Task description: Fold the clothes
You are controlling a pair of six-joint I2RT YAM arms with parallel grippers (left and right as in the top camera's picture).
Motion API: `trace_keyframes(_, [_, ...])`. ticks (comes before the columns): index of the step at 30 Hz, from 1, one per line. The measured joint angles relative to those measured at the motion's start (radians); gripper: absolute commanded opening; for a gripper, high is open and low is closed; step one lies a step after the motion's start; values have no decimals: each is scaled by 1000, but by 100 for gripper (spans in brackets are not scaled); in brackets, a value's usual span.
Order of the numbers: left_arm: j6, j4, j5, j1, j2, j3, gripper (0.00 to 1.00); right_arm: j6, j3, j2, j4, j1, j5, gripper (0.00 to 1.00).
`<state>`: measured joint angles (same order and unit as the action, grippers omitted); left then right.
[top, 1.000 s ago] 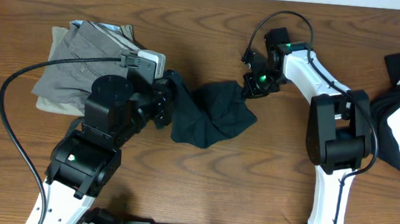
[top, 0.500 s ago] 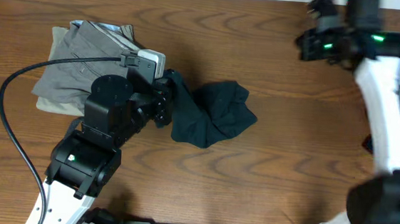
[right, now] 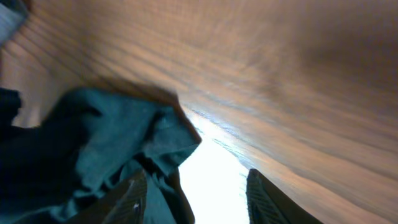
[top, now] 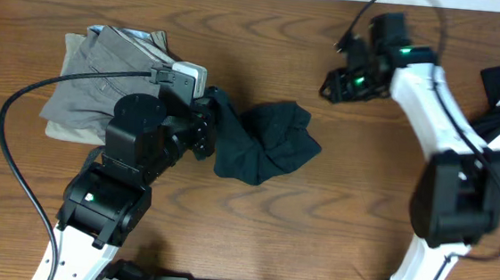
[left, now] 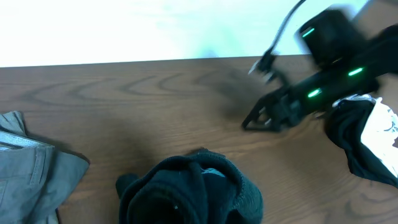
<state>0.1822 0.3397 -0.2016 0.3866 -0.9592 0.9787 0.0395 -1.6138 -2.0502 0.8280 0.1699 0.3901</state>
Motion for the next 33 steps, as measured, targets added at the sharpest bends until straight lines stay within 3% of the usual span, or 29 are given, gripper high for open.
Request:
trace_keyframes(6, [0,0,0,0,0,0,7,1,1,-117,-35,48,63,54])
trace_keyframes(9, [0,0,0,0,0,0,7,1,1,-150,-37,71,74,49])
trace_keyframes(11, [0,0,0,0,0,0,7,5,1,-167,-36,84,79,40])
trace_keyframes(13, [0,0,0,0,0,0,7,11,1,-169,-37,95,82,19])
trace_keyframes(16, [0,-5,0,0,1,0,7,16,1,-169,-32,109,75,2])
trace_keyframes(25, [0,-6,0,0,16,0,7,16,1,-134,8,81,4,1])
trace_keyframes(33, [0,-13,0,0,41,0,7,0,-1,217,-5,-101,-72,1])
